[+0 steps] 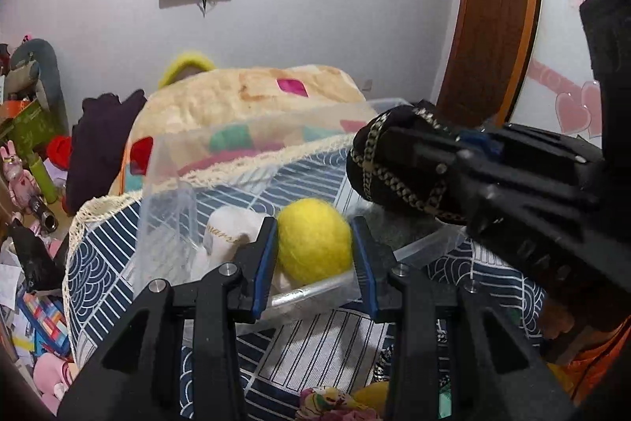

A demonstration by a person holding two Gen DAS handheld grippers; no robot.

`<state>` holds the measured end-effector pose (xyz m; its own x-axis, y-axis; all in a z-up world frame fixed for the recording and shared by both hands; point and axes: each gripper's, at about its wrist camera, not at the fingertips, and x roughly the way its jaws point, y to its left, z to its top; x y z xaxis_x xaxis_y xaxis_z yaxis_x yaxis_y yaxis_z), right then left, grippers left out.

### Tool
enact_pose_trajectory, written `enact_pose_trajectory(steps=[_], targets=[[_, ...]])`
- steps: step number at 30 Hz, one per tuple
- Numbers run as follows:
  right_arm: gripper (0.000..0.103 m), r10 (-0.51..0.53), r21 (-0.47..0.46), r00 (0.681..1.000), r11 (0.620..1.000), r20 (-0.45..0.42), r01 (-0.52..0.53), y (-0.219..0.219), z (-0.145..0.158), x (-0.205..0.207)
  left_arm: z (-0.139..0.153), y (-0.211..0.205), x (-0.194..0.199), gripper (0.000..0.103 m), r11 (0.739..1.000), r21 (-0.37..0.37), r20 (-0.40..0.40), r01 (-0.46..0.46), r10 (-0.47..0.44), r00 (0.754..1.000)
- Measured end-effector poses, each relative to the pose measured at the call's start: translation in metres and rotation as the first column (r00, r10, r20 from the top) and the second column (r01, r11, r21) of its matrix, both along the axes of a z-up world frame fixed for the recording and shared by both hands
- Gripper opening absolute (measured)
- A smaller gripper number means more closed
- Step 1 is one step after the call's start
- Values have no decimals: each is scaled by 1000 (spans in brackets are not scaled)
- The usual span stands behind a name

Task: Organize soft objects
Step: 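Drop the yellow ball into the box with the left gripper while the right drops the black bag in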

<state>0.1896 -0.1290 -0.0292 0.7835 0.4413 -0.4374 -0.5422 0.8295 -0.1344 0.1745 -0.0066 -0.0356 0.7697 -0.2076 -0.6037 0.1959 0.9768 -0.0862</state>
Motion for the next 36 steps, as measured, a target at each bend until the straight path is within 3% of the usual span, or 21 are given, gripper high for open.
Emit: enact_pose_trajectory(steps=[9, 12, 15, 22, 25, 28, 29, 32, 36], targets=[[13, 6, -64, 998, 998, -64, -10, 0, -15, 4, -2, 9, 2, 44, 999, -42, -25, -20, 19, 1000], [18, 14, -68, 997, 997, -80, -19, 1, -14, 3, -1, 11, -1, 44, 998, -50, -28, -23, 22, 999], [26, 18, -71, 996, 997, -88, -24, -2, -13, 1, 2, 11, -8, 44, 999, -36, -18, -20, 19, 1000], [56, 22, -29, 999, 999, -34, -23, -17, 3, -18, 14, 17, -23, 44, 999, -49, 15, -21, 22, 1000], [59, 19, -23, 1000, 1000, 15, -19, -22, 13, -30, 23, 18, -33, 44, 999, -38, 42, -34, 35, 998], [69, 17, -13, 998, 1000, 55, -16, -27, 21, -42, 32, 19, -46, 45, 999, -24, 76, -45, 47, 996], [73, 15, -9, 997, 1000, 71, -14, -28, 23, -47, 35, 20, -52, 47, 999, -21, 88, -49, 51, 995], [78, 10, 5, 995, 1000, 101, -11, -34, 26, -58, 40, 20, -68, 67, 998, -18, 130, -66, 68, 989], [83, 1, 21, 994, 1000, 106, -3, -41, 22, -68, 40, 17, -91, 74, 998, -13, 162, -66, 68, 984]])
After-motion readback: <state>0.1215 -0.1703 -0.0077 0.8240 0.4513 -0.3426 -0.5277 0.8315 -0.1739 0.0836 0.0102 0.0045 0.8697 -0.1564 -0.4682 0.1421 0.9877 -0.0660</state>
